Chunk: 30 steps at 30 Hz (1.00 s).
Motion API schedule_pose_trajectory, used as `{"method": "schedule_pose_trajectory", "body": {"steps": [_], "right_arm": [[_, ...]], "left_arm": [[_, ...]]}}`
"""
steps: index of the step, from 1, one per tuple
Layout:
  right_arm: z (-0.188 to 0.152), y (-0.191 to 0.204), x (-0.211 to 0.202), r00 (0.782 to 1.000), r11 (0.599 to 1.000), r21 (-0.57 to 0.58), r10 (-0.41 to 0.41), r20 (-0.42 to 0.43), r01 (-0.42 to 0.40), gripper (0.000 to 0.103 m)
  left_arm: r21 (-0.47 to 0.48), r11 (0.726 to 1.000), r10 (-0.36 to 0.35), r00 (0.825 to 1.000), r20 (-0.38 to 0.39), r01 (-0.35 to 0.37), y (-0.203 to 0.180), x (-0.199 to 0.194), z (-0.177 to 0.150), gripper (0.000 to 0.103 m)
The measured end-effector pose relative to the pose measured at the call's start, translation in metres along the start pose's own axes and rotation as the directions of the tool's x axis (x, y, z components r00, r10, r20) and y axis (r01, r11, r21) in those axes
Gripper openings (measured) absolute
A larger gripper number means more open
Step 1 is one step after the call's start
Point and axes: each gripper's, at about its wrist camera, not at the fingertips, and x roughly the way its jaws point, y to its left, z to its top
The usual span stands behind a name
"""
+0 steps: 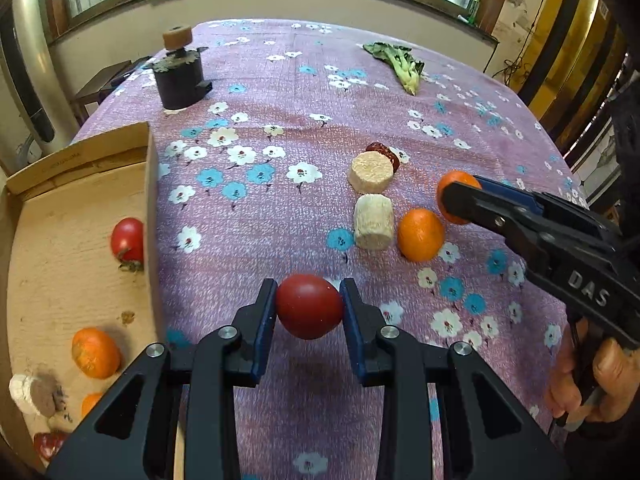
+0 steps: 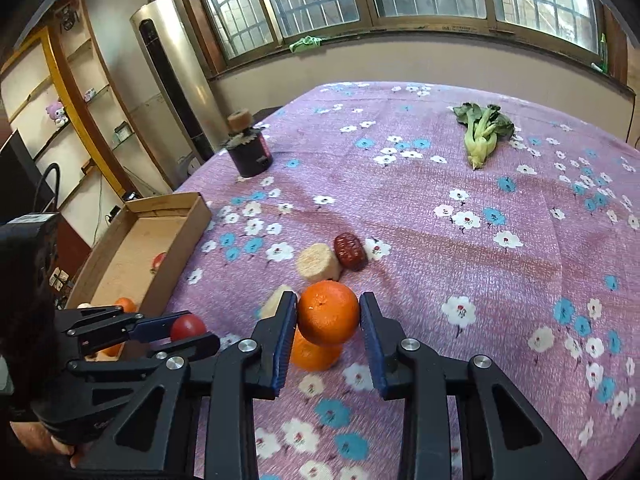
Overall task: Organize fruits
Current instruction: 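Carry the held orange and tomato over the cardboard box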
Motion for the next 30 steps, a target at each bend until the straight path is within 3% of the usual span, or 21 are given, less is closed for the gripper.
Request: {"method": "schedule_pose_trajectory", "body": {"steps": [12,30], "right_arm": [[-0.023,0.043,-0.035,0.998,0.997,-0.035,0.063,0.024,-0.062,0.033],[-0.038,0.089,-0.048,0.994,0.991,-0.077,0.110,0.019,-0.108,0.032]], "left_arm": [[-0.011,1.000,0.028,0.998,0.064,-0.027,0.009,-0.041,-0.023,0.029],[-0.061,0.997,0.058,0.991,0.118,-0.051,0.045,-0.079,-0.044,0.029]]}}
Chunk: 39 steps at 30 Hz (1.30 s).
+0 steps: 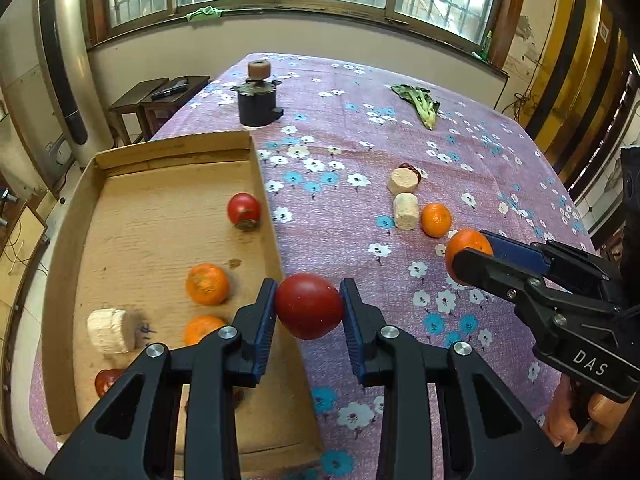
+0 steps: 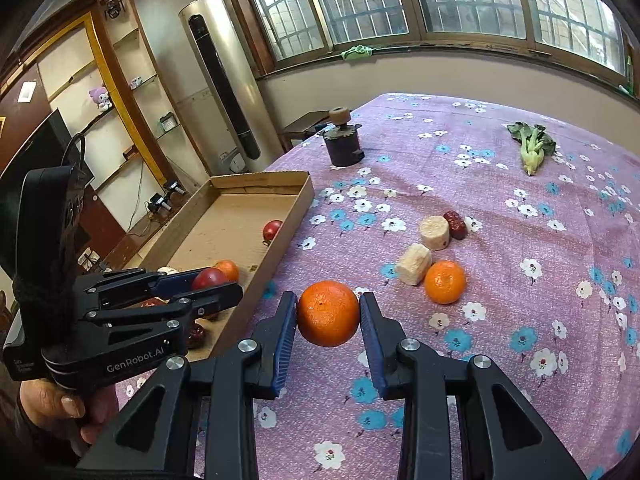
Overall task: Organize fruits
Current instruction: 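Carry the held orange and tomato over the cardboard box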
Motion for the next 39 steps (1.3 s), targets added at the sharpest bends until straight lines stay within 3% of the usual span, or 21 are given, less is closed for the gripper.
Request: {"method": "schedule_pose_trajectory", "body": {"steps": [39], "right_arm": [[0.021,0.075,0.057,0.994,0.990,-0.104,0.088,-0.068,-0.095,0.032]], "left_arm": [[-0.119,0.990,0.076,0.997,0.008,-0.075,0.090,-0.003,0.003,0.029]]}}
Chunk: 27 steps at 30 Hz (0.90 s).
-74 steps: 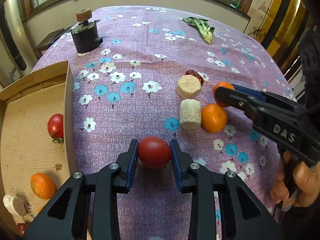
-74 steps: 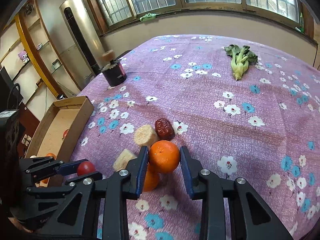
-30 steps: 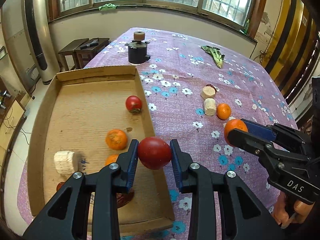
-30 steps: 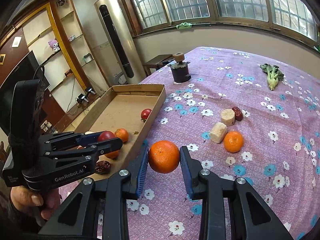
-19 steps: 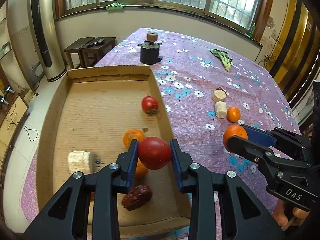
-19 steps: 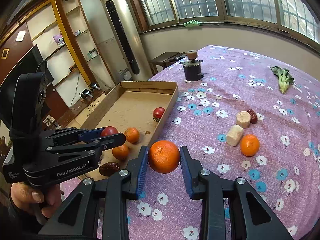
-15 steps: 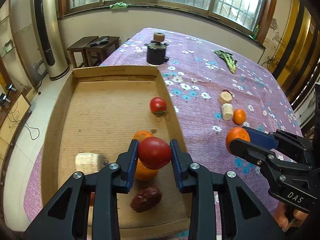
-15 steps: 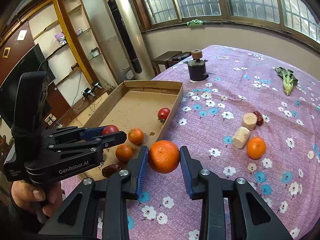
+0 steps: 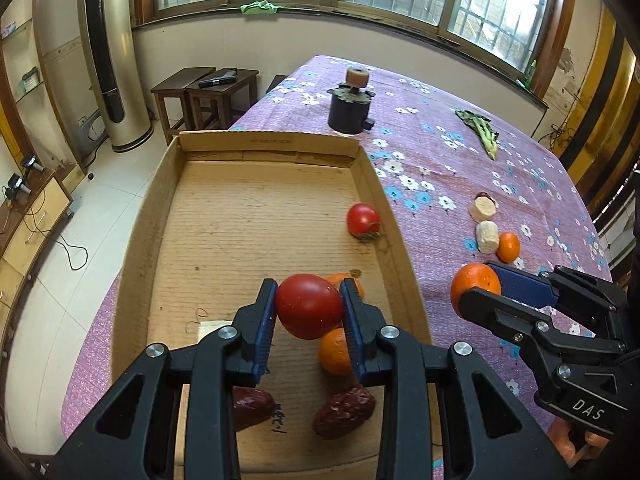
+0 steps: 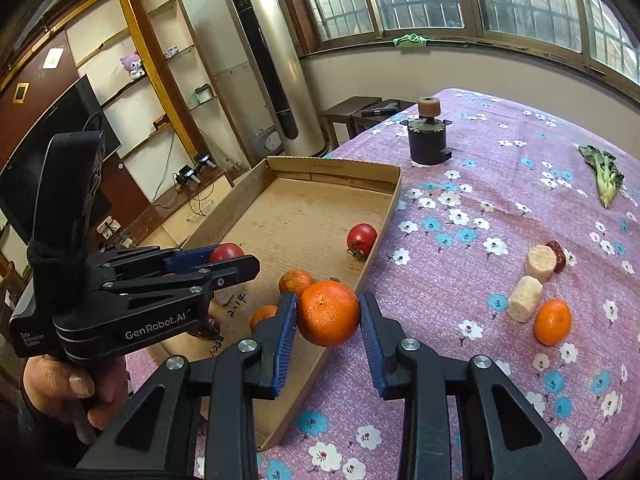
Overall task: Organize fruits
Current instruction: 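Carry the held orange and tomato over the cardboard box, then open left tool dropping the tomato into the box while right tool releases orange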
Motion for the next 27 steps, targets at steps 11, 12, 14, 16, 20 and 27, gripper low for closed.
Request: {"method": "schedule_pose_trajectory", "body": {"steps": [11,12,14,16,20,27], "right_arm": [[0.019,0.011,0.030,1.000,1.000,-0.020,0.012,-0.021,-0.012,0.032],[0.022,0.012,0.033,1.000,1.000,-0.021,0.012,-0.021,-0.012,0.032],[0.027,0.014,0.041,1.000,1.000,-0.021,0.013,-0.025,-0.014,0.032],[0.035,0.015,0.052,0.999,1.000,-0.018,0.020,-0.034,-0.020,0.032],[0.047,0.019,0.072,0.998,0.999,-0.030,0.019,-0.055,-0.021,0.032],[0.050,0.024,0.109,0.993,0.998,-0.056,0.015,-0.120,-0.022,0.032]], "left_arm": [[-0.033,0.999,0.020,1.000,-0.006,-0.020,0.025,0.008,0.013,0.029],[-0.036,0.999,0.022,1.000,-0.007,-0.023,0.027,0.009,0.015,0.029],[-0.044,0.999,0.028,1.000,-0.012,-0.028,0.031,0.014,0.020,0.029],[-0.053,0.998,0.035,0.999,-0.014,-0.036,0.036,0.019,0.026,0.029],[-0.090,0.994,0.059,0.998,-0.029,-0.062,0.050,0.033,0.037,0.029],[-0.113,0.988,0.092,0.992,-0.090,-0.102,0.062,0.056,0.037,0.029]]}}
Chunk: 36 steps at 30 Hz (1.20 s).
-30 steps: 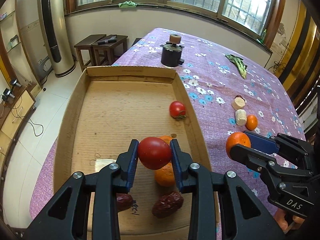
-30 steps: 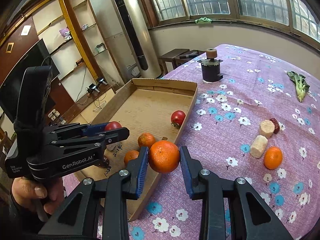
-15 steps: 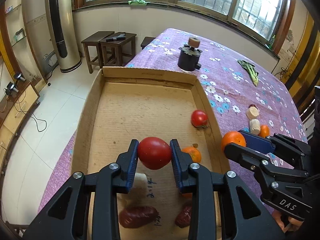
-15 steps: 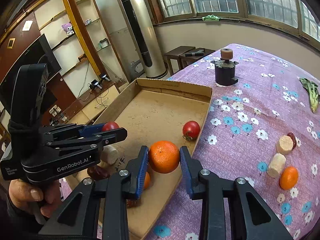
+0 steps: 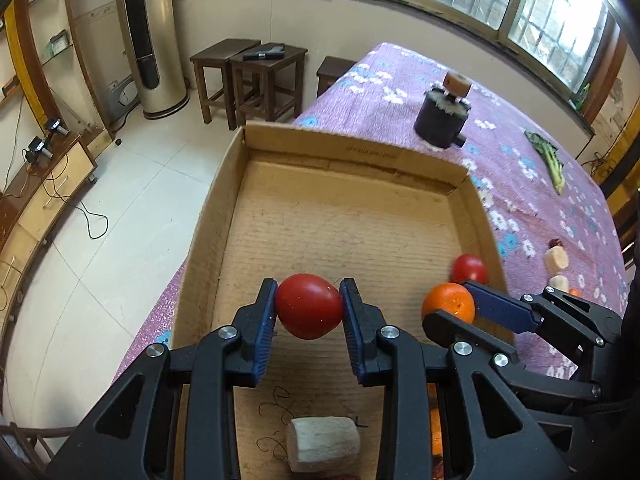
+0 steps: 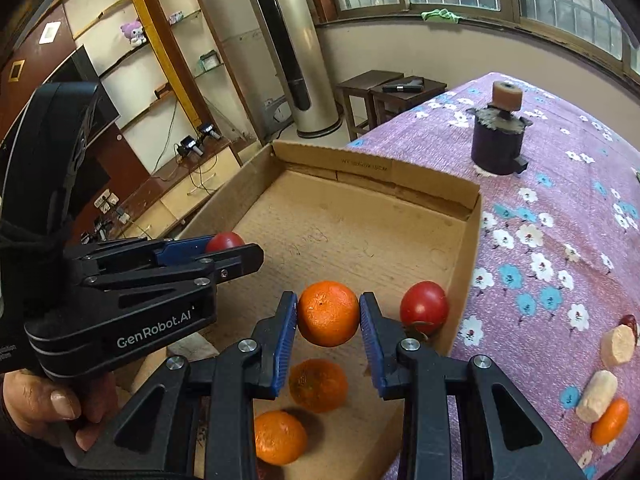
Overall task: Organize fruits
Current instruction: 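Open left tool dropping the tomato into the box while right tool releases orange, then withdraw both tools from the box toward the remaining items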
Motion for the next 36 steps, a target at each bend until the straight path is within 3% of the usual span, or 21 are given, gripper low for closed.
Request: {"method": "schedule_pose_trajectory", "body": {"steps": [13,15,17,25,36], "right_arm": [[-0.004,0.000,0.018,0.999,1.000,-0.030,-0.008,-0.048,0.006,0.036],[-0.007,0.000,0.016,0.999,1.000,-0.029,-0.013,-0.047,0.012,0.043],[-0.009,-0.001,0.013,0.999,0.999,-0.031,-0.012,-0.045,0.011,0.044],[-0.020,-0.002,-0.024,1.000,1.000,-0.021,-0.005,0.009,0.005,0.044],[-0.040,-0.018,-0.087,0.994,0.999,0.025,-0.042,0.097,0.039,0.048]], "left_arm": [[0.011,0.999,0.048,0.997,-0.059,-0.047,-0.004,0.011,-0.004,0.030],[0.008,0.999,0.042,0.997,-0.059,-0.041,-0.004,0.008,-0.007,0.039],[0.012,0.998,0.056,0.997,-0.044,-0.055,-0.005,0.003,-0.009,0.047],[0.022,0.999,0.036,0.999,0.024,-0.036,-0.013,-0.029,-0.021,0.048],[0.070,0.998,-0.012,0.999,0.048,0.009,-0.044,-0.050,-0.033,0.047]]}}
